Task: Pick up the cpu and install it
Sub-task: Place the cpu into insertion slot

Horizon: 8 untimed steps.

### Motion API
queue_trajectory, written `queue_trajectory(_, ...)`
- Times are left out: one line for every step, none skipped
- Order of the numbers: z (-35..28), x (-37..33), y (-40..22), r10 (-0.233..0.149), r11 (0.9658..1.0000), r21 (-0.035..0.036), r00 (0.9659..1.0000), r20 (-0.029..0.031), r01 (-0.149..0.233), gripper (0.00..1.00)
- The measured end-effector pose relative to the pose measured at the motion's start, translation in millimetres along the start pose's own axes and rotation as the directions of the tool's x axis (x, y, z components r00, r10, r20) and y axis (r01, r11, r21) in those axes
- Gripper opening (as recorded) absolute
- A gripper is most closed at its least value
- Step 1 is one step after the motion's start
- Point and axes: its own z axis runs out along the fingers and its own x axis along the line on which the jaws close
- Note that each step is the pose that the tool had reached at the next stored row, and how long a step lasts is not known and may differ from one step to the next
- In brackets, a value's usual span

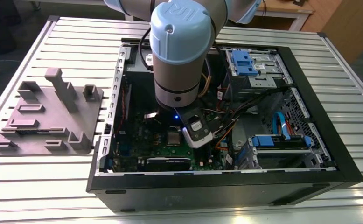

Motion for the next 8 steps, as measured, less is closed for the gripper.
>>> queue_trajectory(0.0, 0.0, 0.0, 0.0, 1.0, 0.0, 1.0, -0.0001, 0.0, 0.46)
queue_trajectory(0.0, 0.0, 0.0, 0.0, 1.0, 0.0, 1.0, 0.0, 0.0, 0.46)
queue_trajectory(0.0, 0.0, 0.0, 0.0, 1.0, 0.0, 1.0, -0.0001, 0.0, 0.46)
queue_trajectory(0.0, 0.0, 0.0, 0.0, 1.0, 0.0, 1.0, 0.0, 0.0, 0.46)
queue_trajectory(-0.1, 0.0, 0.0, 0.0, 1.0, 0.0, 1.0, 0.0, 0.0, 0.46)
queue_trajectory(-0.4, 0.0, 0.0, 0.0, 1.0, 0.0002, 1.0, -0.0001, 0.0, 0.46)
queue_trajectory(-0.6, 0.0, 0.0, 0.0, 1.0, 0.0, 1.0, 0.0, 0.0, 0.46)
queue_trajectory(-0.5, 0.0, 0.0, 0.0, 1.0, -0.0001, 1.0, 0.0, 0.0, 0.46)
